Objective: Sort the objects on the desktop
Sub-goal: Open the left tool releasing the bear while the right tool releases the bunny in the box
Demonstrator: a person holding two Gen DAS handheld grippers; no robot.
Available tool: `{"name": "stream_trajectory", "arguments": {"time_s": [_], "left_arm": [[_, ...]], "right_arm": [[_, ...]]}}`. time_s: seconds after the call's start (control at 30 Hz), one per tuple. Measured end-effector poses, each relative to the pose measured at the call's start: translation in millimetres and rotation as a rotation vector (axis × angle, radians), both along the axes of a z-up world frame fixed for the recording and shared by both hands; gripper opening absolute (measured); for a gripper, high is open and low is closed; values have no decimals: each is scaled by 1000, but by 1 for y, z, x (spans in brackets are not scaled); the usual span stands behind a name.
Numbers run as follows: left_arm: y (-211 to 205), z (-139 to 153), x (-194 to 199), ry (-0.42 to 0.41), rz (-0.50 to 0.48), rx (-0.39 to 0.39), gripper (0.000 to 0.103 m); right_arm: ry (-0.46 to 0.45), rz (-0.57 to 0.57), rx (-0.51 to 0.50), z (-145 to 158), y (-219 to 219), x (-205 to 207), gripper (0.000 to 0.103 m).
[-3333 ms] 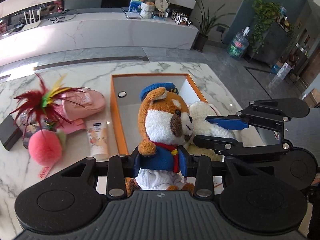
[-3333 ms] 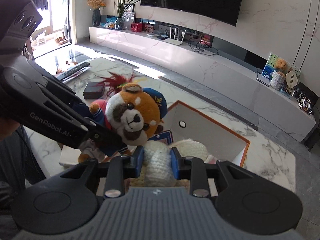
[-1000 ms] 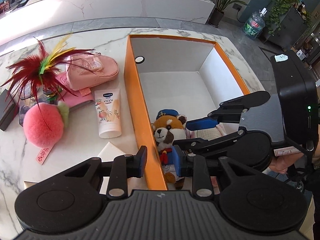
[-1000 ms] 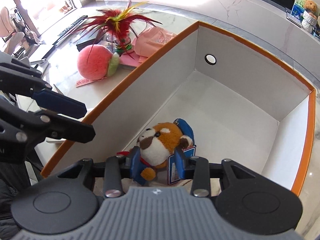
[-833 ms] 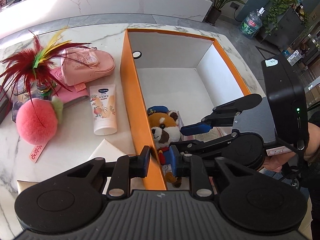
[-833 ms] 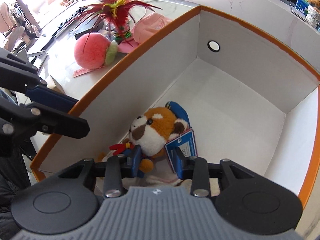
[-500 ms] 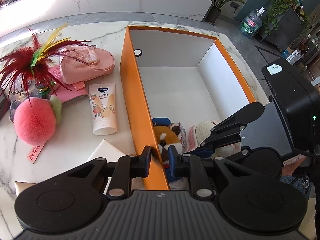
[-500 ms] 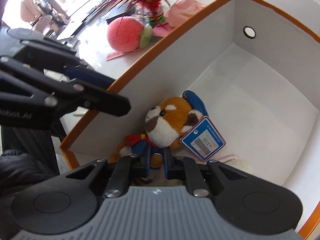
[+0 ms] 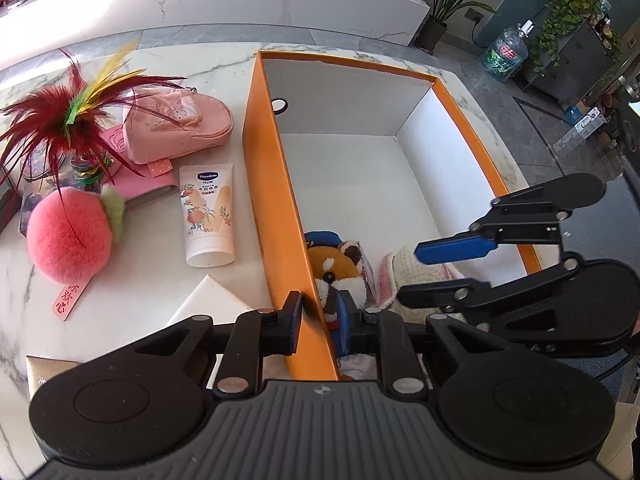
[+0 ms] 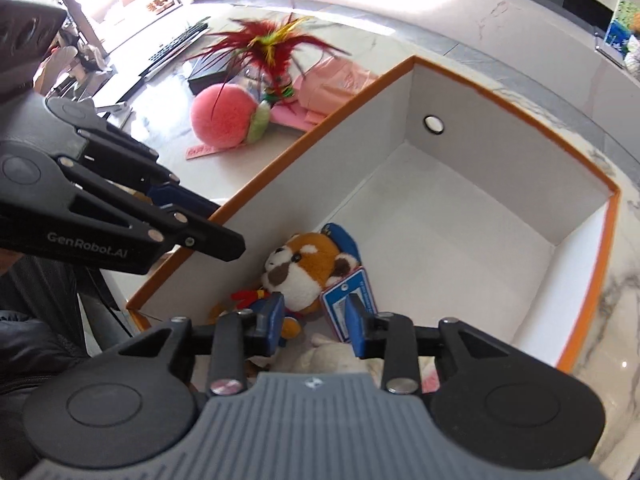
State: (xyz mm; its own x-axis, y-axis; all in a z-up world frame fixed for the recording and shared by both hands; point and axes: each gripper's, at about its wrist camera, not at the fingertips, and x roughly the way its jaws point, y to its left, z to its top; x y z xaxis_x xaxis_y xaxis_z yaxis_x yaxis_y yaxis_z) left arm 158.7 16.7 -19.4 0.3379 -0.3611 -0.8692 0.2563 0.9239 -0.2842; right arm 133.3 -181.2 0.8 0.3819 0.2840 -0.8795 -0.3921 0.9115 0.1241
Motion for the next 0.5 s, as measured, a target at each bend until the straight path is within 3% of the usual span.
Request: {"name": "stream_trajectory", "arguments": {"time_s": [0.17,0.33,0.5], "left_arm": [[2,0,-2,-3,5,-8,21],[2,0,-3,-2,2,-12,21],[0,0,-5,-4,-6,-6,21]], "right_arm": [[9,-57,-13,10,-24,-14,36],[76,-69,-33,-4,-33,-27,38],[81,-51,-49,-12,-24,-30,35]]}}
